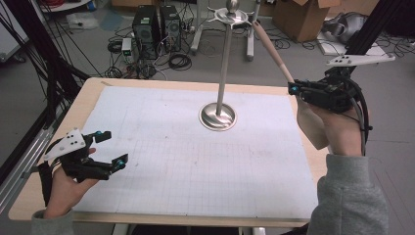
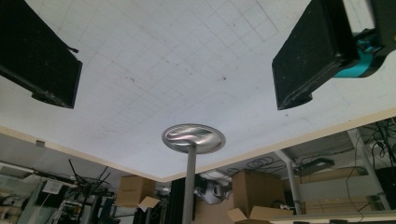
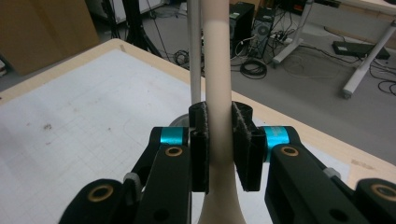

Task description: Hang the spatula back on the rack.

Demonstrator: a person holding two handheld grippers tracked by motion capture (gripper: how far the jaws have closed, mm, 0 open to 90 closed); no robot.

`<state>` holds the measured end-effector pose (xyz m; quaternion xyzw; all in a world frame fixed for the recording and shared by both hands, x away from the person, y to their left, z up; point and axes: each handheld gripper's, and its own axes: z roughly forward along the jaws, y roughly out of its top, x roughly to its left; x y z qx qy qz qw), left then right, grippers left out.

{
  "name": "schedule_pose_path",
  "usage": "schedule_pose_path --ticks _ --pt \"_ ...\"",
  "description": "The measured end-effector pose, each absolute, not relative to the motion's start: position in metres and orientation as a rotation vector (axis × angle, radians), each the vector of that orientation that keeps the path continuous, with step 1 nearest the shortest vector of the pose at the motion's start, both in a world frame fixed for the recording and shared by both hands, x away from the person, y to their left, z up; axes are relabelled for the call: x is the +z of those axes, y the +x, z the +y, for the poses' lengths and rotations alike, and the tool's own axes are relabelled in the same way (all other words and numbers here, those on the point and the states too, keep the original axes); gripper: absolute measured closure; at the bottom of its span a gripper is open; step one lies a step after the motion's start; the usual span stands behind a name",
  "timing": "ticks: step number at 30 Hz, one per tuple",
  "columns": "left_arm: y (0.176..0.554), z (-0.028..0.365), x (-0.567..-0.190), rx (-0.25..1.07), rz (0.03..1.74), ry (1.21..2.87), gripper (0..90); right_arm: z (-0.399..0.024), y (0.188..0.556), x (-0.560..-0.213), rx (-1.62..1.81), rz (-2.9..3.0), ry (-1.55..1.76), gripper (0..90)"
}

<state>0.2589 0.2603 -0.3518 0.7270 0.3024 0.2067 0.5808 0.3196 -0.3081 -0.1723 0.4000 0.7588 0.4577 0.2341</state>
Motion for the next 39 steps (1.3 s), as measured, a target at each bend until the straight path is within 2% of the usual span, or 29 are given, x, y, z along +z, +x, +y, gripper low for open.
schedule_pose_path --ticks 39 --pt "0.257 0.263 -0.352 0.484 0.709 1.698 1.9 -0.313 0.339 -0.198 1.412 2.141 1.136 78.4"
